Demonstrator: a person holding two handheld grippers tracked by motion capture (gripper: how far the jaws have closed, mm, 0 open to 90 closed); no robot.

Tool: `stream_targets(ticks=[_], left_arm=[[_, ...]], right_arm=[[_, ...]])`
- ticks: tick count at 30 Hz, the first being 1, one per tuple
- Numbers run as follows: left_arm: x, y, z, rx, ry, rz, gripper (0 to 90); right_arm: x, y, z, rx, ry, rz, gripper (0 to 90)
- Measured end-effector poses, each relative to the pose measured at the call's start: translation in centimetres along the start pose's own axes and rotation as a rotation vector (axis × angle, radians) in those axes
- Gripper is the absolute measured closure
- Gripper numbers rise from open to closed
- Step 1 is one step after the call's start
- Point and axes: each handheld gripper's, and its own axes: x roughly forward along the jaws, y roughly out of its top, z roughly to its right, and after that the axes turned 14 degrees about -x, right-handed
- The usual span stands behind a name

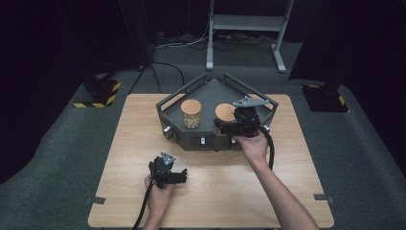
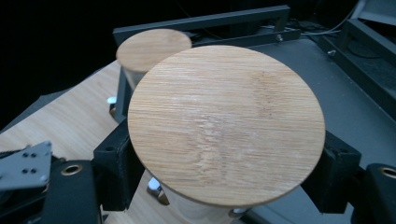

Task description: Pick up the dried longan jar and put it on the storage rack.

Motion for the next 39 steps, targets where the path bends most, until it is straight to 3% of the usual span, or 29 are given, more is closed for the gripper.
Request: stream_targets(ticks=[11, 17, 25, 39], left_arm=[[0.0, 0.0, 0.0, -0.001, 0.000, 0.001, 3.2], [0.0, 0.0, 0.0, 0.001, 0.001, 0.001, 3.2], [0.0, 0.0, 0.0, 0.001, 0.001, 0.001, 3.2], [0.0, 0.0, 0.0, 0.001, 0.001, 0.002, 3.2]], right_arm=[[1.5, 1.3, 0.4, 0.045, -0.067, -0.036, 25.2], [2.6, 2.0, 0.3, 0.046, -0.107, -0.067, 25.2], [4.6, 2.3, -0.1, 0.037, -0.132, -0.114, 25.2], [6.6, 2.0, -0.4, 0.061, -0.148, -0.141, 25.2]])
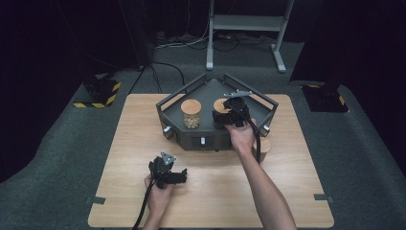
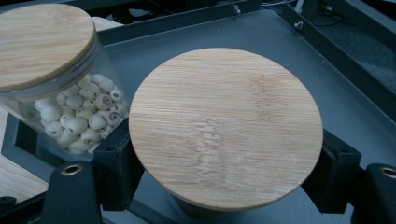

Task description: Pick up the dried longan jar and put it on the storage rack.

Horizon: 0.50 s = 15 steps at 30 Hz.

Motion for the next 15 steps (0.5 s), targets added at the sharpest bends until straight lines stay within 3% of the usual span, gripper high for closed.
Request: stream_targets(ticks=[7, 11, 15], left_arm=[[0.00, 0.00, 0.00, 0.000, 0.000, 0.000, 3.2], [0.00, 0.00, 0.00, 0.000, 0.000, 0.000, 3.2], [0.00, -0.01, 0.01, 0.000, 0.000, 0.000, 3.2]], right_arm=[[0.35, -0.24, -0.27, 0.000, -0.005, 0.003, 25.2], [0.39, -0.26, -0.97, -0.025, -0.022, 0.001, 25.1], [0.43, -0.30, -0.68, -0.018, -0.011, -0.001, 25.0]])
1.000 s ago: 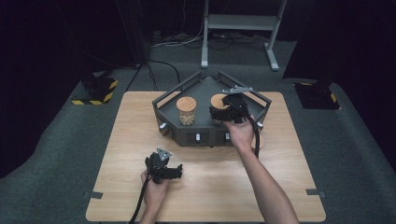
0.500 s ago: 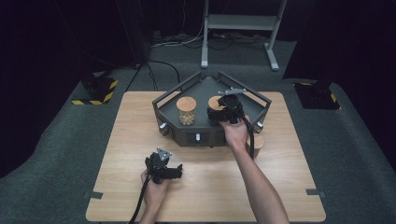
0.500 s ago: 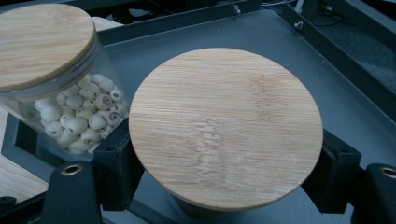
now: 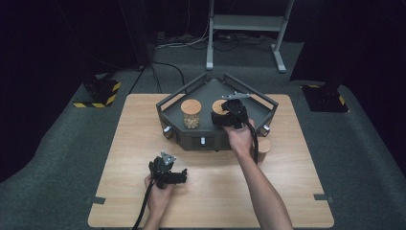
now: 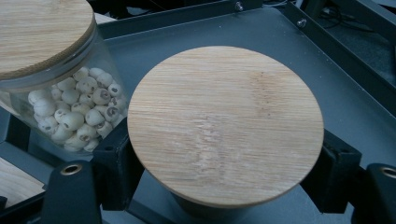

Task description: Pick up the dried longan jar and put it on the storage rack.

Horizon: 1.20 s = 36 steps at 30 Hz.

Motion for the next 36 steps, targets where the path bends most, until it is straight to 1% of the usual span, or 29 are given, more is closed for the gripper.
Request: stream_targets(ticks=[4, 9, 21, 25, 28, 31, 32, 34, 36], left_arm=[[0.00, 0.00, 0.00, 0.000, 0.000, 0.000, 3.2], [0.00, 0.01, 0.00, 0.000, 0.000, 0.000, 3.2], [0.00, 0.00, 0.00, 0.000, 0.000, 0.000, 3.2], [0.00, 0.00, 0.00, 0.000, 0.000, 0.000, 3.2], [0.00, 0.00, 0.00, 0.000, 0.000, 0.000, 3.2], [0.00, 0.00, 0.00, 0.000, 0.000, 0.000, 3.2], [0.00, 0.00, 0.00, 0.000, 0.000, 0.000, 3.2], [0.00, 0.00, 0.00, 0.000, 0.000, 0.000, 3.2], [0.00, 0.00, 0.00, 0.000, 0.000, 0.000, 3.2]], right_arm=[[0.06, -0.17, 0.23, 0.014, 0.009, 0.003, 24.8], [0.08, -0.08, 0.35, 0.013, 0.014, 0.000, 24.6], [0.18, -0.04, 0.20, 0.009, 0.006, -0.003, 22.8], [0.23, -0.06, 0.01, 0.005, 0.000, -0.005, 20.3], [0.27, -0.09, 0.12, 0.010, 0.011, -0.002, 17.2], [0.24, -0.13, 0.15, 0.014, 0.010, -0.001, 13.3], [0.29, -0.11, 0.26, 0.022, 0.015, -0.005, 12.1], [0.31, -0.07, 0.27, 0.020, 0.015, -0.011, 10.0], [0.24, -0.26, 0.44, 0.023, 0.024, 0.000, 8.7]])
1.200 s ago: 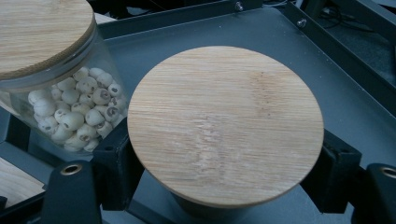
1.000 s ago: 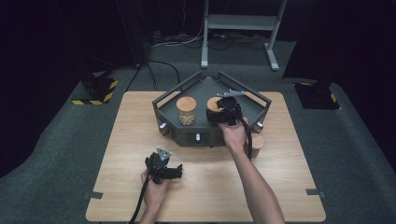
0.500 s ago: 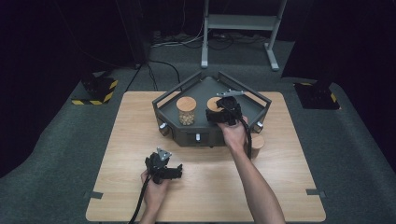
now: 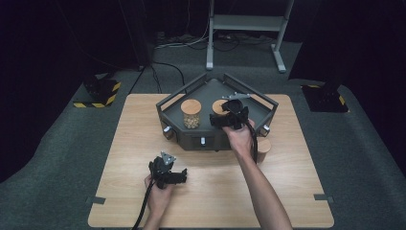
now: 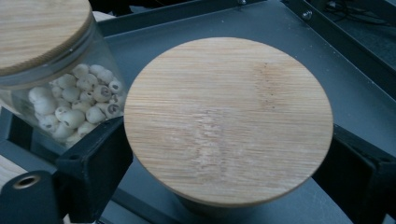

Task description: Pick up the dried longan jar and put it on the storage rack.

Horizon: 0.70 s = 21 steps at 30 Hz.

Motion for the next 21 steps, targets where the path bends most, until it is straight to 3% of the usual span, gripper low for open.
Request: stream_targets(ticks=[7, 21], left_arm=[[0.0, 0.0, 0.0, 0.000, 0.000, 0.000, 3.2], [0.0, 0.0, 0.0, -0.002, -0.001, 0.000, 3.2]], right_arm=[[-0.3, -0.4, 0.4, 0.011, 0.031, 0.029, 4.8], [-0.9, -1.3, 0.7, 0.037, 0.022, 0.056, 2.0]])
